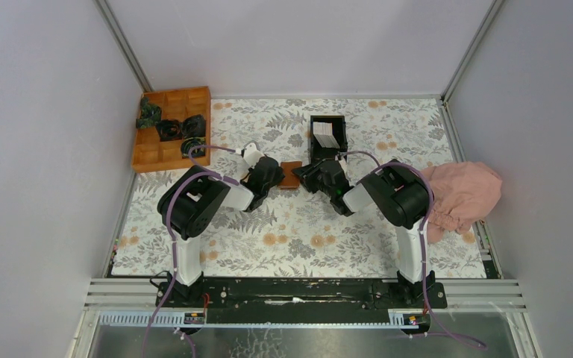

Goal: Put the credit cards into the card holder
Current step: Close the card holder at the center of the board.

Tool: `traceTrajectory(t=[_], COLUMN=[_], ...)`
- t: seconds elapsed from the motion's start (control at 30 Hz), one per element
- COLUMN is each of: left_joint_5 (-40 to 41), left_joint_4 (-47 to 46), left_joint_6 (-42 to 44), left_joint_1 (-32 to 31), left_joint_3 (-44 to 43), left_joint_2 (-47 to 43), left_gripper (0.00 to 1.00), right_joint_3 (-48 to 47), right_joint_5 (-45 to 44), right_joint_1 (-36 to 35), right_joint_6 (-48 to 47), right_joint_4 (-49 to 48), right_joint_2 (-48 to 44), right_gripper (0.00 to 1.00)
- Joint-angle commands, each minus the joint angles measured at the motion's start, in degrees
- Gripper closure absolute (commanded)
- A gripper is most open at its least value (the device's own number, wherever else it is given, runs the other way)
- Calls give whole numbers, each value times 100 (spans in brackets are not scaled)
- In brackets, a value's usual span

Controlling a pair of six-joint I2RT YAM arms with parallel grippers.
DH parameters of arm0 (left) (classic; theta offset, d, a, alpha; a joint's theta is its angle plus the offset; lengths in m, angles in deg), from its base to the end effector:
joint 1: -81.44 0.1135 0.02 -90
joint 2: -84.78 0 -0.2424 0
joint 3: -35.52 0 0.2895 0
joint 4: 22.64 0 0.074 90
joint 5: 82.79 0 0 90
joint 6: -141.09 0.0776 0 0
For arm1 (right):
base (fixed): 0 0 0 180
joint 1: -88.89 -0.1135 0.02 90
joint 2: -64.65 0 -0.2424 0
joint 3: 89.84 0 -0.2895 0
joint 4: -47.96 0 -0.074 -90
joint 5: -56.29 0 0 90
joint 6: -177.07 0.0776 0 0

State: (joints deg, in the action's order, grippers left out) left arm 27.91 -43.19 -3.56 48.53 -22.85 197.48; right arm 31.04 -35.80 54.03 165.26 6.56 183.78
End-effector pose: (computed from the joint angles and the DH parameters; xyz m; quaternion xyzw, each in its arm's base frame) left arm 0.3542 -0.1966 0.0204 -0.2468 0.8362 -0.2063 0.4443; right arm 0.3514 0.2414 0.0261 0.3097 0.7507 0.4784 0.3341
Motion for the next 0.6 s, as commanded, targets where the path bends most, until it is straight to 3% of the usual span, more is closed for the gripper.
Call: traceTrajectory(t=[0.0,0.57], left_joint_5=[-363,-366], left_joint_4=[2683,2705], left_joint_6=[409,437], left_joint_1=[-67,-67], left_joint_3=[520,494], left_joint_2=[857,919], left_gripper=[100,100], right_joint_3=[157,408], right_joint_5=[349,183], right_joint_1=[-31,200], right_joint_6=[-31,212], right_joint_4=[217,-323], right_joint_2=[149,142], right_gripper=[60,55])
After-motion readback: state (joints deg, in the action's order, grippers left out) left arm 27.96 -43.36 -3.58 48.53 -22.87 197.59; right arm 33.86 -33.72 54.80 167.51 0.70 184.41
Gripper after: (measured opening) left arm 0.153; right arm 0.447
